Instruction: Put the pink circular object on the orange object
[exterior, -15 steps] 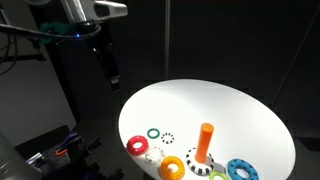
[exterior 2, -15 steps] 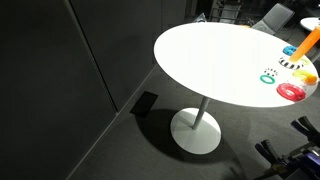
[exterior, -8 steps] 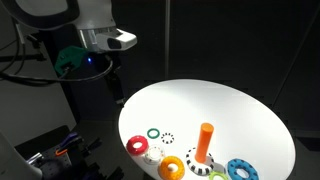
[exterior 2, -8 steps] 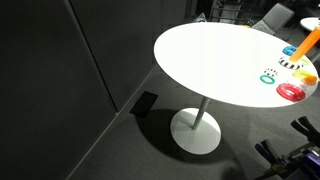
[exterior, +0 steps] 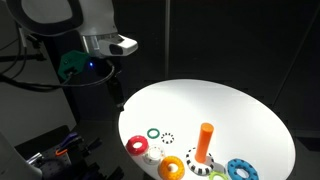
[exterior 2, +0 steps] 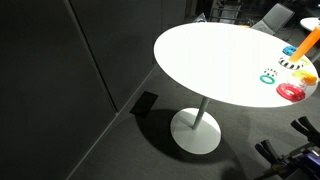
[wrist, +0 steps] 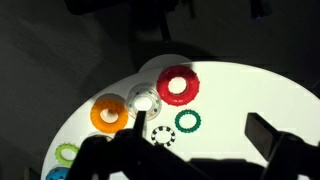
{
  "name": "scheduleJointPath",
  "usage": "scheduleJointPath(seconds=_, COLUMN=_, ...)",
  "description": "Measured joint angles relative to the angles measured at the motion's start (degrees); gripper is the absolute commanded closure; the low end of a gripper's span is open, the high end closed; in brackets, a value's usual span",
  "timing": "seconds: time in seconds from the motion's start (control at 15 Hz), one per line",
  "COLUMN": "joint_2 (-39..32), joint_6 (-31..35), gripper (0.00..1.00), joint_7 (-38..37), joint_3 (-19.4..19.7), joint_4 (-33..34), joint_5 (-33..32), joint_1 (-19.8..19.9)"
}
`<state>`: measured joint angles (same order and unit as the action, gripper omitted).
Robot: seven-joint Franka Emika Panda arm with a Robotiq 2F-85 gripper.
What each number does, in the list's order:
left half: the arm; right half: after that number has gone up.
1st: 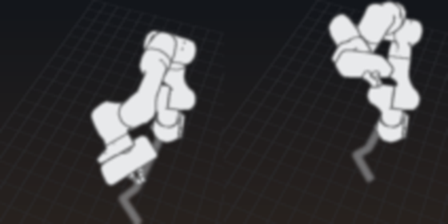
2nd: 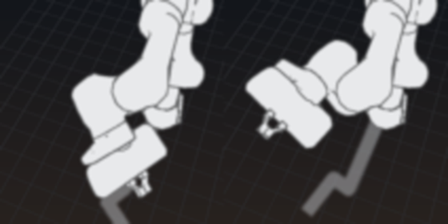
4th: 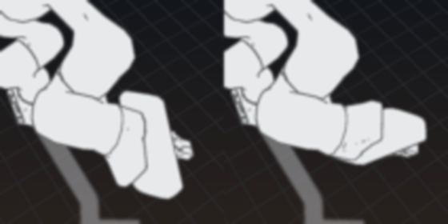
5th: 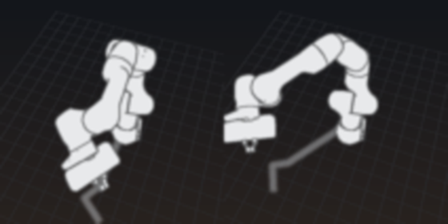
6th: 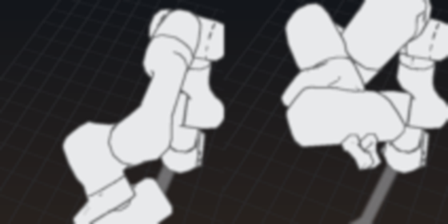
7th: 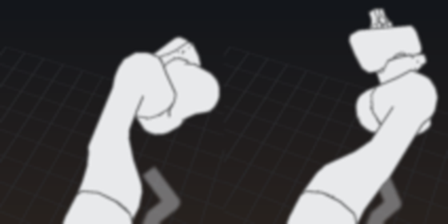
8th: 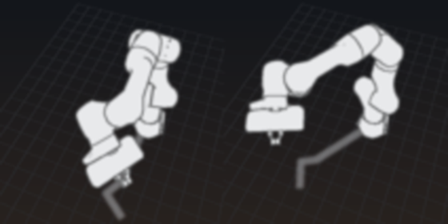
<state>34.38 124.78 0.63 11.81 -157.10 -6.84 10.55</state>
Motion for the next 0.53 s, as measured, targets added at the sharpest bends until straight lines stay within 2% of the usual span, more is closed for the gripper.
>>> scheduleJointPath(seconds=0.27, joint_2=-0.83, joint_6=3.82, gripper=0.0, joint_7=-0.18, joint_3=-1.0, joint_4=-2.38, joint_5=0.0, joint_1=-0.03)
scheduleJointPath(seconds=0.53, joint_2=-5.33, joint_6=10.19, gripper=0.0, joint_7=-0.19, joint_3=-1.65, joint_4=-2.89, joint_5=1.49, joint_1=-0.74)
